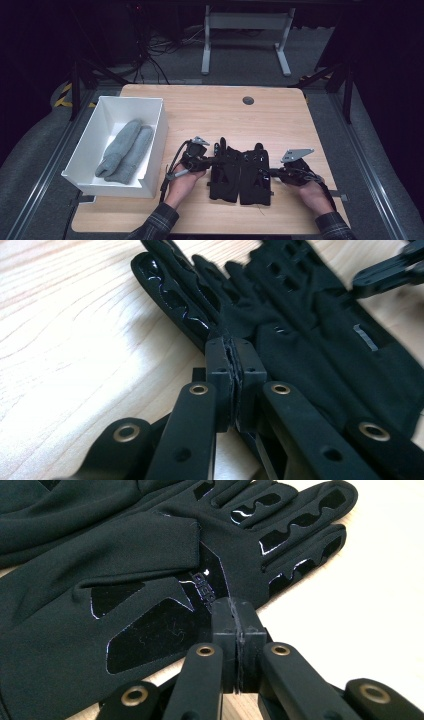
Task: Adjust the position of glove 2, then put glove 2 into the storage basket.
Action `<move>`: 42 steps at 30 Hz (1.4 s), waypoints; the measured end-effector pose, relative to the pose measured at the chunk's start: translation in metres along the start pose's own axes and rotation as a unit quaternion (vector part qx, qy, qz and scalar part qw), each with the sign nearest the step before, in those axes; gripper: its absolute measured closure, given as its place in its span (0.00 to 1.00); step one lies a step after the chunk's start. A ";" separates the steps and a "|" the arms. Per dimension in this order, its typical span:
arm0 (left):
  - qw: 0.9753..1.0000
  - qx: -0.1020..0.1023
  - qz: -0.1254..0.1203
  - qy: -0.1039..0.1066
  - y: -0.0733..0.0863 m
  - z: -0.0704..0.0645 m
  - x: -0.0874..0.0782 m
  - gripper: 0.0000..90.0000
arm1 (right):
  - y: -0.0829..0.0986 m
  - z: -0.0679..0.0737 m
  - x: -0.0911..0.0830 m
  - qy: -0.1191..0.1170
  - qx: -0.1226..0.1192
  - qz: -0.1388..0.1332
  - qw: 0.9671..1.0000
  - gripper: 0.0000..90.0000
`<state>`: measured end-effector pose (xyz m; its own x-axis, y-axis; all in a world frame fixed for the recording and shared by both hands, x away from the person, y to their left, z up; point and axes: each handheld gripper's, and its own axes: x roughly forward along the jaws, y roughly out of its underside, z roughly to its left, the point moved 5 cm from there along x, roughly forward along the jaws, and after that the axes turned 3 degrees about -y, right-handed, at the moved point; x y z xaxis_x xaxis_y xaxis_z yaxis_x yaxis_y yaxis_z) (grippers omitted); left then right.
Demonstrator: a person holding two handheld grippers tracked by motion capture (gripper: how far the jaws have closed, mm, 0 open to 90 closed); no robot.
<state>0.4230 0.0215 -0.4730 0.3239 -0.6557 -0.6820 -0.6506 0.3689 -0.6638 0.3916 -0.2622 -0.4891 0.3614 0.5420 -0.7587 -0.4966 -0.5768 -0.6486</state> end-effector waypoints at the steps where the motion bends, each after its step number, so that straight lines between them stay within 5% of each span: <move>1: 1.000 -0.001 0.000 0.007 -0.001 -0.001 -0.002 0.98 | 0.000 0.000 0.000 0.000 0.000 0.000 1.000 1.00; 18: 0.998 -0.002 -0.024 0.062 -0.015 -0.013 -0.018 0.98 | -0.008 0.009 0.007 -0.010 -0.013 0.001 1.000 1.00; 42: 0.995 0.021 -0.023 0.091 -0.027 -0.029 -0.018 0.98 | -0.026 0.032 0.027 -0.031 -0.027 -0.005 0.999 1.00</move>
<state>0.4151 0.0037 -0.4339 0.2208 -0.7793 -0.5865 -0.6082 0.3601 -0.7074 0.3886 -0.2135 -0.4907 0.3166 0.5835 -0.7479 -0.4487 -0.6025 -0.6600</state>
